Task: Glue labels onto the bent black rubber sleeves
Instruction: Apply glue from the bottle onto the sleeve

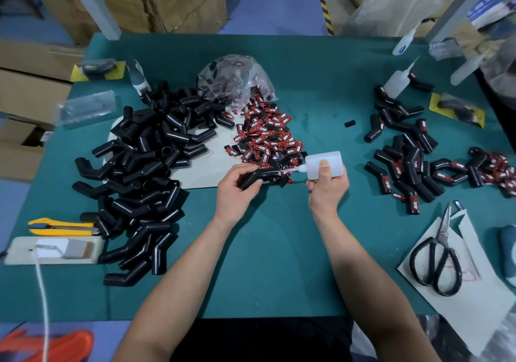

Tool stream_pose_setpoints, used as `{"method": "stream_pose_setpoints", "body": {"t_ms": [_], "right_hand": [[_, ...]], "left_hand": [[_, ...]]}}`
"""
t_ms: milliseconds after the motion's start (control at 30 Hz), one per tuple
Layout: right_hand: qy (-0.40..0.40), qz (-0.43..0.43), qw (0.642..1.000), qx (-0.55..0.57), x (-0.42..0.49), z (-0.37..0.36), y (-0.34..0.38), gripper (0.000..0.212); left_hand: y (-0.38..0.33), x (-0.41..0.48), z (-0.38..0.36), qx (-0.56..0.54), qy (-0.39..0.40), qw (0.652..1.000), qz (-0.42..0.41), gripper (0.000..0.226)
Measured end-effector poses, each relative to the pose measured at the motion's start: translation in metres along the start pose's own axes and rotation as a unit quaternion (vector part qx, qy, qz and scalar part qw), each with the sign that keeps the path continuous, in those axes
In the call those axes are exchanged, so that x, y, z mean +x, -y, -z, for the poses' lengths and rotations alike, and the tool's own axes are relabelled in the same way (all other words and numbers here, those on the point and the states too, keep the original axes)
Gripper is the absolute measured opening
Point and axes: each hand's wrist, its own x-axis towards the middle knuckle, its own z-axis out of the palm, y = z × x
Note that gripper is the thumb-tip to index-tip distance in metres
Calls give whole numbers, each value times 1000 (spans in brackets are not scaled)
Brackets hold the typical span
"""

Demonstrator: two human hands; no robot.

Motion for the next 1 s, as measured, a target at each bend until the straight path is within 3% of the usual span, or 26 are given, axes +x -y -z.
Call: {"method": "stream_pose_setpoints", "body": {"t_ms": [1000], "right_hand": [[-21, 6, 1000, -2, 6, 4, 0, 29]], "left_hand": [[8, 2, 1, -5, 2, 1000, 20, 31]]}}
